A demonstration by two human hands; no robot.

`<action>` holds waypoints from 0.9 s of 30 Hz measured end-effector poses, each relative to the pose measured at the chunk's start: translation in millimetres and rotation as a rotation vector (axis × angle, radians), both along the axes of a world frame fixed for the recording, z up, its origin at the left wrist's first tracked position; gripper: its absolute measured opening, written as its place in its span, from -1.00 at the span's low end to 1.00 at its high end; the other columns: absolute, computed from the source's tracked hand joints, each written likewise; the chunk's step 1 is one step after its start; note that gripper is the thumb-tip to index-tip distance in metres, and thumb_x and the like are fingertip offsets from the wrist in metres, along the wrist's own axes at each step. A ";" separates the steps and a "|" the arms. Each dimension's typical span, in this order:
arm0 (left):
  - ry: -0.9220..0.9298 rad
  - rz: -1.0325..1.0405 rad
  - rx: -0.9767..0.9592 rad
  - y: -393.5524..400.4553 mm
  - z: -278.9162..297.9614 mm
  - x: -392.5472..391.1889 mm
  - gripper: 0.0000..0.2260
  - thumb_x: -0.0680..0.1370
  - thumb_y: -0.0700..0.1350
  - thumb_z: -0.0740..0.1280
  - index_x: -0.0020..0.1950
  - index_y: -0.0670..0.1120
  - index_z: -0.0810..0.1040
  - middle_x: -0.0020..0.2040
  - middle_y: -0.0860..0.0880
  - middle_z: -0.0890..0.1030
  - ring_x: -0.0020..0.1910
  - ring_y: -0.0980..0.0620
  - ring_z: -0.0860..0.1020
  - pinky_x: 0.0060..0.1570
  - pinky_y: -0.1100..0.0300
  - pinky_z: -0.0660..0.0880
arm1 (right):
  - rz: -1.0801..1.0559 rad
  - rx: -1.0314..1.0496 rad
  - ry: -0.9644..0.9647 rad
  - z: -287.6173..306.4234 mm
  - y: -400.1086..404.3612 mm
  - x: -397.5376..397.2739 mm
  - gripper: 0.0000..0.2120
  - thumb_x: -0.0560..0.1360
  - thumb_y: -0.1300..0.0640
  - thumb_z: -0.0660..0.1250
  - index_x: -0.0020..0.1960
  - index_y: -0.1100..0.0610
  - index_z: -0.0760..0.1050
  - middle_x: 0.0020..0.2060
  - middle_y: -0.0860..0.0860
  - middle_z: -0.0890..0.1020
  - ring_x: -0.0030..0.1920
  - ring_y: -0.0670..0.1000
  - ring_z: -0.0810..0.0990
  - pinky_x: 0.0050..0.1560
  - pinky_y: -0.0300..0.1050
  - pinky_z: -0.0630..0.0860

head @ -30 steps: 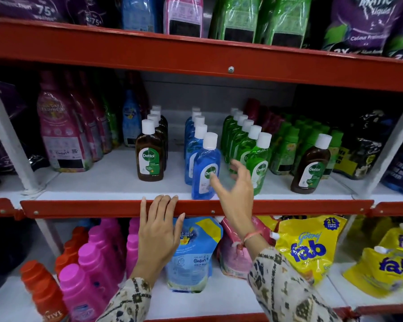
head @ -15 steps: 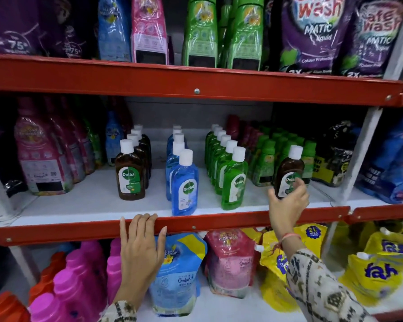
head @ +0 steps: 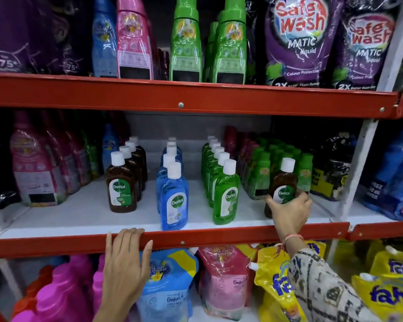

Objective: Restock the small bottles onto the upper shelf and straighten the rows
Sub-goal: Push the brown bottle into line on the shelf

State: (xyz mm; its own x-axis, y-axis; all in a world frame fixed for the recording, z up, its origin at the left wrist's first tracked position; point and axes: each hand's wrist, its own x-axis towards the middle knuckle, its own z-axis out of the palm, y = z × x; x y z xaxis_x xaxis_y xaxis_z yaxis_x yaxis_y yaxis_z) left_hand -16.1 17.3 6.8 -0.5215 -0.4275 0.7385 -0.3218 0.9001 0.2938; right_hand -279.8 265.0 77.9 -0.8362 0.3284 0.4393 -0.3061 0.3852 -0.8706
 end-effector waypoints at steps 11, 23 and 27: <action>-0.036 -0.021 0.057 0.6 10.3 3.1 -0.53 0.63 0.16 -0.04 0.15 -0.09 0.54 0.03 0.00 0.61 0.10 -0.03 0.56 0.44 -0.04 0.20 | 0.355 -0.117 0.164 33.2 -56.1 113.3 -0.29 0.24 -0.02 0.63 0.27 0.13 0.38 0.15 0.06 0.53 0.11 0.00 0.53 0.12 -0.11 0.45; -0.191 0.025 -0.040 -110.5 19.9 59.8 -0.47 0.61 0.13 0.02 0.45 -0.15 0.39 0.50 -0.09 0.37 0.52 0.00 0.23 0.50 -0.06 0.06 | 0.680 -0.232 0.168 41.7 -204.2 233.3 -0.25 0.10 -0.18 0.59 0.20 0.00 0.41 0.08 -0.14 0.54 0.11 -0.17 0.57 0.09 -0.09 0.63; -0.281 0.030 -0.067 -130.6 14.3 71.8 -0.41 0.63 0.21 -0.07 0.49 -0.13 0.34 0.51 -0.08 0.36 0.52 -0.03 0.26 0.49 -0.10 0.08 | 0.590 -0.125 0.132 22.0 -243.7 233.1 -0.28 0.14 -0.12 0.63 0.16 0.01 0.36 0.08 -0.06 0.52 0.06 -0.12 0.55 0.14 -0.09 0.56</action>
